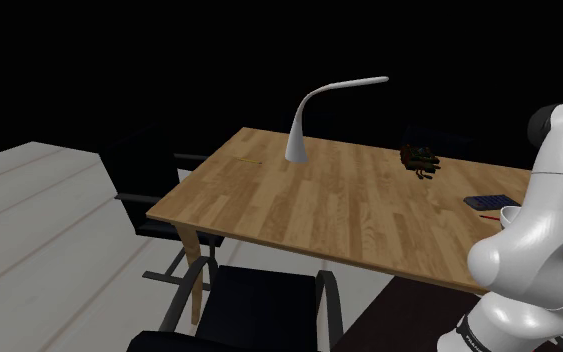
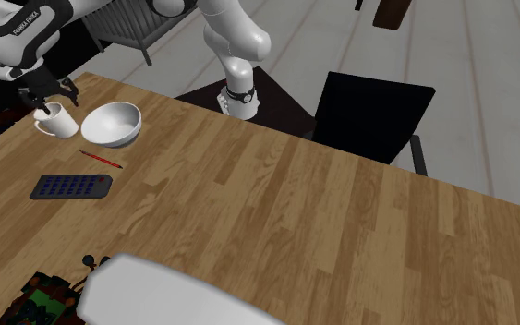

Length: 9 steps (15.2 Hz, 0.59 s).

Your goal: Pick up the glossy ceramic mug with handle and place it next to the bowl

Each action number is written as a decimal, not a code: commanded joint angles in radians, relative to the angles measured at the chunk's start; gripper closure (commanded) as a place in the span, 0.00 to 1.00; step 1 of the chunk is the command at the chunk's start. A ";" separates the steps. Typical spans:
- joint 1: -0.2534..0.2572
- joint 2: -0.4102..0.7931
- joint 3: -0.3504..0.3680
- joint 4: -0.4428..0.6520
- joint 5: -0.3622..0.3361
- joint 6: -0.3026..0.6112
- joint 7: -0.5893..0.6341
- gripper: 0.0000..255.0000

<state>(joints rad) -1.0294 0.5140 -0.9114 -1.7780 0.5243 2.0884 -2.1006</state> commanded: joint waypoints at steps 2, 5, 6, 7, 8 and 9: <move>0.000 0.000 0.000 0.000 0.000 0.000 0.000 0.00; 0.022 -0.049 -0.036 0.037 -0.050 -0.071 0.030 0.00; 0.026 -0.061 -0.045 0.050 -0.062 -0.090 0.037 0.00; 0.026 -0.061 -0.045 0.050 -0.062 -0.090 0.037 0.00; 0.026 -0.061 -0.045 0.049 -0.062 -0.090 0.037 0.00; 0.026 -0.061 -0.045 0.049 -0.062 -0.090 0.037 0.00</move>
<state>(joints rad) -1.0020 0.4527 -0.9561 -1.7340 0.4633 2.0030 -2.0647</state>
